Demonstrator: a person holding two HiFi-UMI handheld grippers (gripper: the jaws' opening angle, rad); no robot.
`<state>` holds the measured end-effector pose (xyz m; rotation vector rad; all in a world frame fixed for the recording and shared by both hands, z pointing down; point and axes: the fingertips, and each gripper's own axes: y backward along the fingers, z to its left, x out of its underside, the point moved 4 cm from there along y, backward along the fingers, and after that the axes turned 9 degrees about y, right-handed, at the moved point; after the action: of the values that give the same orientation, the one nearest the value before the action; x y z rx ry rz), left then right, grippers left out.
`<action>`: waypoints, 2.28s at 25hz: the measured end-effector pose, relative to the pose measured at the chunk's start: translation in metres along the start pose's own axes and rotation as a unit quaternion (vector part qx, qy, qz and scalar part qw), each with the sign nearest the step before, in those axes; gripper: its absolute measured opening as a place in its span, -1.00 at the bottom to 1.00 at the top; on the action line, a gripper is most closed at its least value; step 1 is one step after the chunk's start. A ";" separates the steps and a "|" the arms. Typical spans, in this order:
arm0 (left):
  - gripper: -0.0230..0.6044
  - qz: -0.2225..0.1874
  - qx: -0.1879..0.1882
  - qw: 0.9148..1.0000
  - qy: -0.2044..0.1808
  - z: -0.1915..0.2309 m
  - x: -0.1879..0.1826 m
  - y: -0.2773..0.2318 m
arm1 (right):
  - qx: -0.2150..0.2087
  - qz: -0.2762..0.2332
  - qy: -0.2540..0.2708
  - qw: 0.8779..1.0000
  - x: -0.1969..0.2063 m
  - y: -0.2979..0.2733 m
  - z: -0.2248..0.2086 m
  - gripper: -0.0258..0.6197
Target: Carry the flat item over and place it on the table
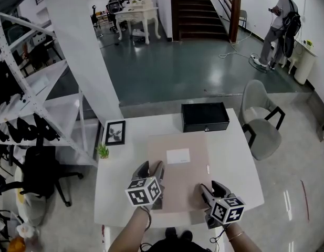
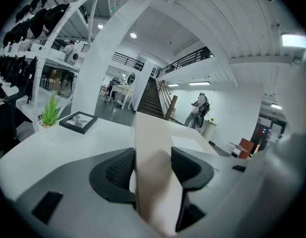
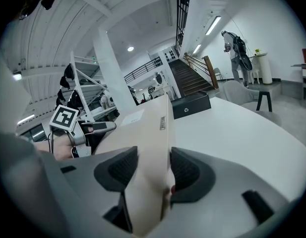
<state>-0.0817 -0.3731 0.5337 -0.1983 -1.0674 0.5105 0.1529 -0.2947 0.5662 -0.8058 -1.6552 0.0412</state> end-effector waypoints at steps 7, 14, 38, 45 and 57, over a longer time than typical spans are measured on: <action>-0.18 0.028 -0.012 0.999 0.012 0.008 0.004 -0.014 | -0.002 0.010 -0.009 1.000 0.001 -0.009 -0.005 -0.27; -0.18 0.053 -0.026 0.998 0.011 0.009 0.008 -0.025 | -0.002 0.024 -0.019 1.000 0.006 -0.014 -0.010 -0.27; -0.18 0.107 -0.064 0.992 0.030 0.025 0.020 -0.043 | -0.008 0.046 -0.028 0.999 0.009 -0.027 -0.016 -0.27; -0.18 0.112 -0.070 0.991 0.023 0.025 0.021 -0.045 | -0.008 0.054 -0.028 0.998 0.010 -0.029 -0.017 -0.27; -0.18 0.113 -0.064 0.990 0.046 0.026 0.019 -0.043 | -0.012 0.058 -0.034 0.998 0.010 -0.027 -0.019 -0.26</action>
<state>-0.0845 -0.4030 0.5780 -0.4554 -0.9938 0.6309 0.1565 -0.3179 0.5916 -0.9263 -1.6735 0.1308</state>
